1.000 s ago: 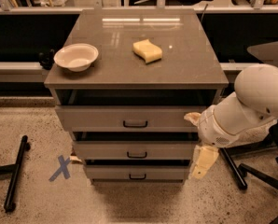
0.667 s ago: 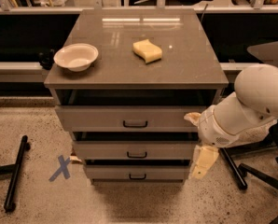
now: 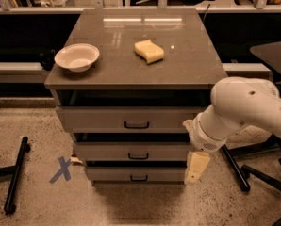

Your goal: Open middle drawer

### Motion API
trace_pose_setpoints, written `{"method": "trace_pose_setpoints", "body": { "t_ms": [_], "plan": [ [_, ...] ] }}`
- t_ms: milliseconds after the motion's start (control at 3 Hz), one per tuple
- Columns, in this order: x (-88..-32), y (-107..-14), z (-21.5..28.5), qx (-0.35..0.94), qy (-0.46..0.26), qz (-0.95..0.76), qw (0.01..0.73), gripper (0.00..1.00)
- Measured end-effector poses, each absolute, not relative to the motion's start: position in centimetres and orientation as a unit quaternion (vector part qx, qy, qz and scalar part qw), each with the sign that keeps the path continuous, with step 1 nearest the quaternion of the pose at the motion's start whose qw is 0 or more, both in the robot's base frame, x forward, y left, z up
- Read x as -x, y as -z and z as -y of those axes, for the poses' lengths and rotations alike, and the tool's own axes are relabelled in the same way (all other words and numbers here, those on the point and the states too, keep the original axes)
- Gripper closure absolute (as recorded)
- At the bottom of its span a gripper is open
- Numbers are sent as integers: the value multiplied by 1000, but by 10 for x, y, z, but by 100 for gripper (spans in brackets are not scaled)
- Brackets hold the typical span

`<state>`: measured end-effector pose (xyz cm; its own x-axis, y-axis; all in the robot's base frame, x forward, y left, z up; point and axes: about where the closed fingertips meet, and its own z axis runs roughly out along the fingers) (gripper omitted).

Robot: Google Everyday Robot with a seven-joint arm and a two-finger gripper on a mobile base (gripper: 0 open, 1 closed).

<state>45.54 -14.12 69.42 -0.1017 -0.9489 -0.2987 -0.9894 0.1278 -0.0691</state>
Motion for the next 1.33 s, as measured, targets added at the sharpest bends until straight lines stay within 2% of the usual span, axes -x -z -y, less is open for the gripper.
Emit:
{"method": "trace_pose_setpoints", "body": {
  "t_ms": [667,1333],
  "plan": [
    [-483,-614,141,651,-86,-747,108,0],
    [-494,-583,142,657,-78,-742,105,0]
  ]
}}
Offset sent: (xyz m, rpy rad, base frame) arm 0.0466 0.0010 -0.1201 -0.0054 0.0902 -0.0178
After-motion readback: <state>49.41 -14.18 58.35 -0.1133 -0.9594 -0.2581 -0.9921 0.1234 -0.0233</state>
